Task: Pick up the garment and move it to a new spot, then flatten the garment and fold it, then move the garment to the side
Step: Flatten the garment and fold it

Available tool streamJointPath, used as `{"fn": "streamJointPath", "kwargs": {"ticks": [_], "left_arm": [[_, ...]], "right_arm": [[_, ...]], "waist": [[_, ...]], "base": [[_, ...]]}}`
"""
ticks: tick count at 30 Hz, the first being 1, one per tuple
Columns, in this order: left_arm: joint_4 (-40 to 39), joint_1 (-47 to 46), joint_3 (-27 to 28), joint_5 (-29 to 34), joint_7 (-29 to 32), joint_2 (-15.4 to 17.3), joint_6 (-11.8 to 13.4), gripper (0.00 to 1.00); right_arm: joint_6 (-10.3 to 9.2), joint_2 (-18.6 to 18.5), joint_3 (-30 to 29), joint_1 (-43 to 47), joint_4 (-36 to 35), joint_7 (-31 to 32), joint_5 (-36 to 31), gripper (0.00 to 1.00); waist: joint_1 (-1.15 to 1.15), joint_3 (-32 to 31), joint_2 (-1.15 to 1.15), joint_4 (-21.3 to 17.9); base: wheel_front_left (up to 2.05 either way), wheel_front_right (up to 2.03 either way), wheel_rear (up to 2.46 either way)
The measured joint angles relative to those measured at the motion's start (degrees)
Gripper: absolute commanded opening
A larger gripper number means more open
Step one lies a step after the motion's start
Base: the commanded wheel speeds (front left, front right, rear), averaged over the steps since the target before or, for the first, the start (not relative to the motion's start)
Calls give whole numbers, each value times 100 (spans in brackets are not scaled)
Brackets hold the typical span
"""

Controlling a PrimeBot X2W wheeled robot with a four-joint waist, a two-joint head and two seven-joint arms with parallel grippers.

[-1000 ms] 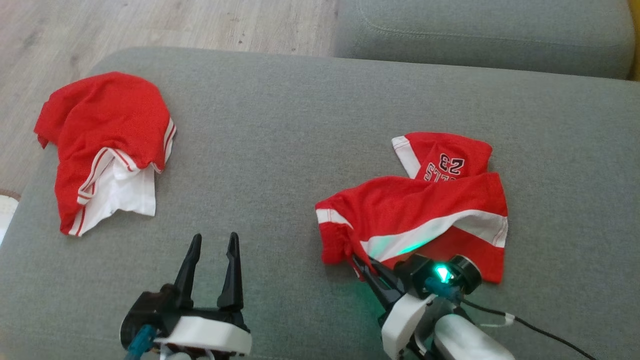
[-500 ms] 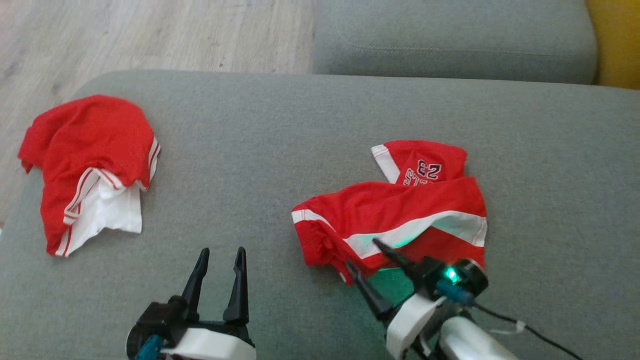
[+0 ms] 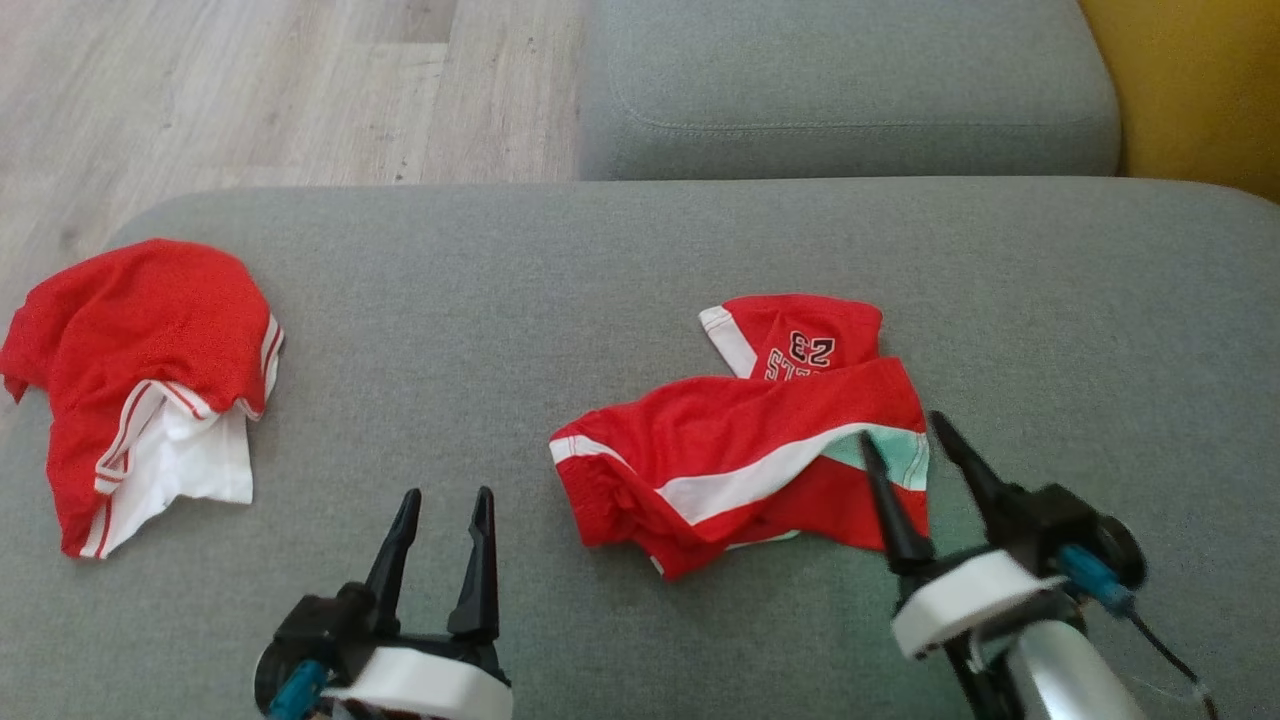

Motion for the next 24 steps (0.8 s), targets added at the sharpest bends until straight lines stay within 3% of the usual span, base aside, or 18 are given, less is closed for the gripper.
{"fn": "streamJointPath", "kwargs": {"ticks": [9,24], "left_arm": [[15,95,131,-147,-11,3,131,100],[43,277,225,-194,-18,35,183,100]], "right_arm": [[0,74,-839,677,-474,-5,26,100],[0,87,-973,770,-561,3,36,100]], "waist": [[0,-81,0,-37],[0,-61,0,-52]], "base": [[0,0,0],[0,0,0]]}}
